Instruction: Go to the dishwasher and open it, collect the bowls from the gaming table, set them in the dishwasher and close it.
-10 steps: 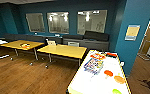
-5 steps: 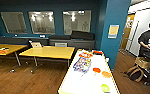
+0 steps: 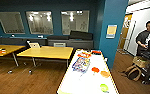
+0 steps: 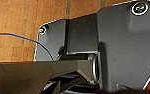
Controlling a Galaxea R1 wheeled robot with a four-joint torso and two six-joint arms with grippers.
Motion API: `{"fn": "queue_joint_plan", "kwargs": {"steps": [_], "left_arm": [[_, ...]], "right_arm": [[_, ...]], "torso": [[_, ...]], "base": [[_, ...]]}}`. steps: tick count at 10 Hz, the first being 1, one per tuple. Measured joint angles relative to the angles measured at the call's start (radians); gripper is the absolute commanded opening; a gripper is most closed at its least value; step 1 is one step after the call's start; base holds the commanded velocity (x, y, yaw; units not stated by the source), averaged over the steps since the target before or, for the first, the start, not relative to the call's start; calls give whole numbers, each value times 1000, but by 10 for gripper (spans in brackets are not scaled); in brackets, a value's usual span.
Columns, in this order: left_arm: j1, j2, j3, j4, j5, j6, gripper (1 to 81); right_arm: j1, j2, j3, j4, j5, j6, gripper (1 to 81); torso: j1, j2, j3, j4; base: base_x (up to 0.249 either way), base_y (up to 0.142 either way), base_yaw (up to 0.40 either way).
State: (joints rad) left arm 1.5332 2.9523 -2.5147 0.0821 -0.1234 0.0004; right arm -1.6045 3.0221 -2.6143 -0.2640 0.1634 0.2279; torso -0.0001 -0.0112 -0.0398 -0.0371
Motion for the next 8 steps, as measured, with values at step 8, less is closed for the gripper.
{"fn": "queue_joint_plan", "kwargs": {"steps": [8], "left_arm": [[16,0,0,0,2,1,811]], "right_arm": [[-21,0,0,1,-7,0,811]], "torso": [[-2,-2,1,0]], "base": [[39,0,0]]}}
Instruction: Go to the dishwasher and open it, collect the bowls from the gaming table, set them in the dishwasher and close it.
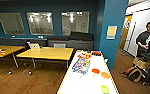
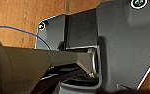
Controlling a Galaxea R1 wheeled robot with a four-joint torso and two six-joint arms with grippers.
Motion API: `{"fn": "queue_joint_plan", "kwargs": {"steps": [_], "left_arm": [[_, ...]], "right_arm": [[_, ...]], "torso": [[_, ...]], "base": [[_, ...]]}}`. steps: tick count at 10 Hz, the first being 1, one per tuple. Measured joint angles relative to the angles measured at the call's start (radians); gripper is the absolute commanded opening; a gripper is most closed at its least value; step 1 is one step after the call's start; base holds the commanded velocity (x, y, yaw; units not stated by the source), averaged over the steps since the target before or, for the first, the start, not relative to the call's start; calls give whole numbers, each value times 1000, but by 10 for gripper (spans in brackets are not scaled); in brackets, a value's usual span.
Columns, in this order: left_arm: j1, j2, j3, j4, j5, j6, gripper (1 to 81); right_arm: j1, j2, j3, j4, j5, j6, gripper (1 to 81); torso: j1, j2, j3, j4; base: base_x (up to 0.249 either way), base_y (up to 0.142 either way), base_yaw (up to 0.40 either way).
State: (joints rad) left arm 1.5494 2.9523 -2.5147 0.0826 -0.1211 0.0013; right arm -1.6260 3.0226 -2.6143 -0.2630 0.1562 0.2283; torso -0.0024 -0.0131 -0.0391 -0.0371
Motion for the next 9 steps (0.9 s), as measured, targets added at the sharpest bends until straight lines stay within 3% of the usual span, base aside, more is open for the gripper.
{"fn": "queue_joint_plan", "kwargs": {"steps": [9], "left_arm": [[-17,-2,0,0,-6,0,811]], "right_arm": [[25,-12,0,0,1,7,811]], "torso": [[3,1,0,0]], "base": [[145,0,0]]}}
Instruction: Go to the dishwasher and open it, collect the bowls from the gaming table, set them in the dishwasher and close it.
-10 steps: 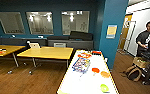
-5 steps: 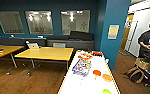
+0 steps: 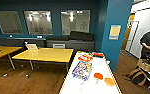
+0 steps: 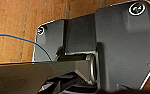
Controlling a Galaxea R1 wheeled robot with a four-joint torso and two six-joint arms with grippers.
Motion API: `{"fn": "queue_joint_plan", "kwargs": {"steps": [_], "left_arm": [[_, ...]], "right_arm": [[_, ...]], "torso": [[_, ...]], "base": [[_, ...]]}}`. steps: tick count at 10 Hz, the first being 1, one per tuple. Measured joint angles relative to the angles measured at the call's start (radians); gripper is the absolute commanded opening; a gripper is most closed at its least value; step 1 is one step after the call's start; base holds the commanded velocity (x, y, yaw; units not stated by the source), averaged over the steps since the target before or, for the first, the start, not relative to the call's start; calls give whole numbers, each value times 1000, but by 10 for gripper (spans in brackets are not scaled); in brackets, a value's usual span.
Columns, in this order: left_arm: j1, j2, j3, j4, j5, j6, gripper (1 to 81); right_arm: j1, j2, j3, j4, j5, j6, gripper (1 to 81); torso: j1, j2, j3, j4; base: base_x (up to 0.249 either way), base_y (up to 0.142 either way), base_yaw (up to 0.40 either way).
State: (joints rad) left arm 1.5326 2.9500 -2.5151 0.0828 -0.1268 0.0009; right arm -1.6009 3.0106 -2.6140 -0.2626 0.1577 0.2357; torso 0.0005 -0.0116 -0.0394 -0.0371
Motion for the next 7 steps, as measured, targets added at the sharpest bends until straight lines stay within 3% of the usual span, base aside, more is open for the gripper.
{"fn": "queue_joint_plan", "kwargs": {"steps": [3,7], "left_arm": [[-10,0,0,0,-4,0,811],[0,-8,5,0,-3,0,811]], "right_arm": [[11,-32,39,0,8,0,811],[11,-172,302,0,27,0,811]], "torso": [[1,1,0,0],[0,0,0,0]], "base": [[0,0,0],[0,0,0]]}}
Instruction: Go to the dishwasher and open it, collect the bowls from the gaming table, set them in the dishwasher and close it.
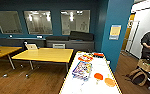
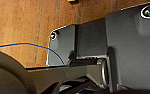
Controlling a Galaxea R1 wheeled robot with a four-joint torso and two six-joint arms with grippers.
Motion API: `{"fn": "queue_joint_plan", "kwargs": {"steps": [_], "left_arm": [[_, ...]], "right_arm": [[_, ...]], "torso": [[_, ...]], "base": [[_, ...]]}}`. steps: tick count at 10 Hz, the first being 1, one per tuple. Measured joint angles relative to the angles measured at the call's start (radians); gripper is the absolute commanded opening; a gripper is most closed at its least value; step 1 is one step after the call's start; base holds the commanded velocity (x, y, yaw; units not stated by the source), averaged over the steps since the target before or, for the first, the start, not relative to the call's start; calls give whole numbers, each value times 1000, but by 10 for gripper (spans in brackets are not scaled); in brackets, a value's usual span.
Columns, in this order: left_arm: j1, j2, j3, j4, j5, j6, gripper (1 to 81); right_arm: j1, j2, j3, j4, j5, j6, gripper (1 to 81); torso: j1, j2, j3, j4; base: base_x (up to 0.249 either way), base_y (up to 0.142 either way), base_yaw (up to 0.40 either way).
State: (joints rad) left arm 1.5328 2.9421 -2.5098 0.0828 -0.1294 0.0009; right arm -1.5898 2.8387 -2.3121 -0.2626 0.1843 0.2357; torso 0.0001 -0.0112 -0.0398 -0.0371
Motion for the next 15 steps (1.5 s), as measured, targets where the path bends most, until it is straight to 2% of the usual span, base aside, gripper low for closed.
{"fn": "queue_joint_plan", "kwargs": {"steps": [2,4,7,11,15], "left_arm": [[0,0,1,0,-1,0,811],[0,0,1,0,0,0,811],[0,0,1,0,-2,0,811],[-8,0,1,0,-6,0,811],[-23,1,1,0,-13,0,811]], "right_arm": [[20,-117,161,0,23,9,811],[42,-283,336,3,53,35,811],[61,-477,514,5,94,92,811],[176,-720,721,7,119,195,811],[298,-872,883,8,120,283,811]], "torso": [[0,0,0,0],[0,0,0,0],[0,0,-3,0],[0,0,-91,0],[1,1,-176,0]], "base": [[0,0,0],[0,0,0],[0,0,0],[0,0,0],[0,0,0]]}}
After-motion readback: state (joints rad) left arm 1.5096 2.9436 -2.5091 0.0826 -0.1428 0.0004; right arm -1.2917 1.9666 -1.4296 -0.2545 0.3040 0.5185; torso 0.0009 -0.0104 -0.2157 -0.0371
